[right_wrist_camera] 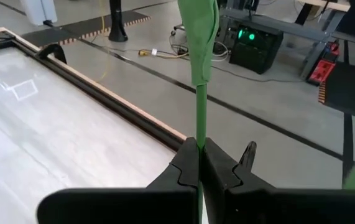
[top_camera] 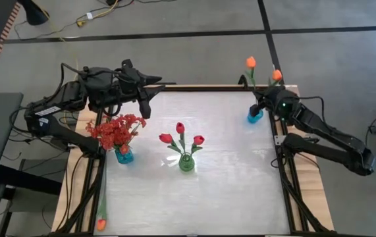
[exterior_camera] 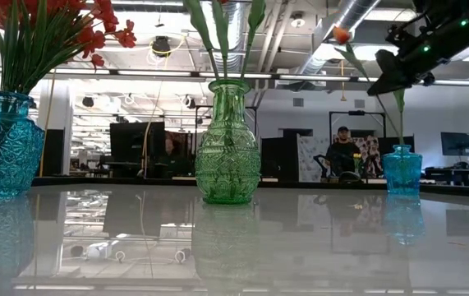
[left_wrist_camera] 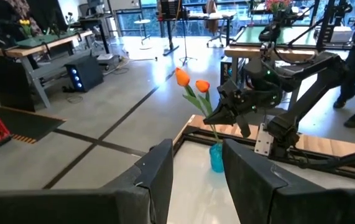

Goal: Sort flowers into vase by color
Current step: Put the top orange flower into the right blue vase, then put the orange flower into the right blue vase

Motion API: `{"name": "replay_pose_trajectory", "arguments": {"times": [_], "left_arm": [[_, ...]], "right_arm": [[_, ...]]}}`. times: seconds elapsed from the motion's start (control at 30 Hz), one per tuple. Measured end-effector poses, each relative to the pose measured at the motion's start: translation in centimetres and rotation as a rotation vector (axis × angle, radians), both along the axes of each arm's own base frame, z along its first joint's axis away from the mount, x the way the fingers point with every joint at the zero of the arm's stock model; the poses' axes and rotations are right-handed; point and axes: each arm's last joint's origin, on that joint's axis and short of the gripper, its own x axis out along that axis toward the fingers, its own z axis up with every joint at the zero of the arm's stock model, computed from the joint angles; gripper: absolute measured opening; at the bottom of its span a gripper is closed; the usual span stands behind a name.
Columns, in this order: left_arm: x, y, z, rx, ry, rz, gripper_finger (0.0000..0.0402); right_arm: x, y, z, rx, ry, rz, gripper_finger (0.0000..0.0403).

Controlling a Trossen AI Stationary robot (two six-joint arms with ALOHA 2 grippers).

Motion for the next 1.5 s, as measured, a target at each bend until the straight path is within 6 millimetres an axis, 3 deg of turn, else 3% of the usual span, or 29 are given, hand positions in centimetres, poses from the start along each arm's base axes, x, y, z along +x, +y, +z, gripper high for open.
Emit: {"name": "replay_pose_trajectory", "arguments": {"times": [0.47,0.6,0.97,1.23,1.5], "left_arm": [[0.0,0.0,0.0,-0.006,-0.001,0.003,0.0128],[0.0,0.0,0.0,-0.009,-0.003,0.004,0.0128],[0.0,0.0,0.0,-0.009,-0.003,0.006,0.0128],[0.0,0.0,0.0,-0.004,0.002,0.005,0.0128],[0.0,0.0,0.0,0.001,0.005,0.003,0.0128]], "right_arm": [[-0.3,0.1,-3.6,0.035,-0.021,-0.033,0.0026],[-0.2,0.1,-3.7,0.032,-0.022,-0.033,0.0027],[-0.3,0.1,-3.8,0.039,-0.005,-0.030,0.0076],[-0.9,0.6,-2.0,0.088,0.118,-0.015,0.0117],[-1.3,1.3,0.3,0.147,0.105,0.069,0.0211]]}}
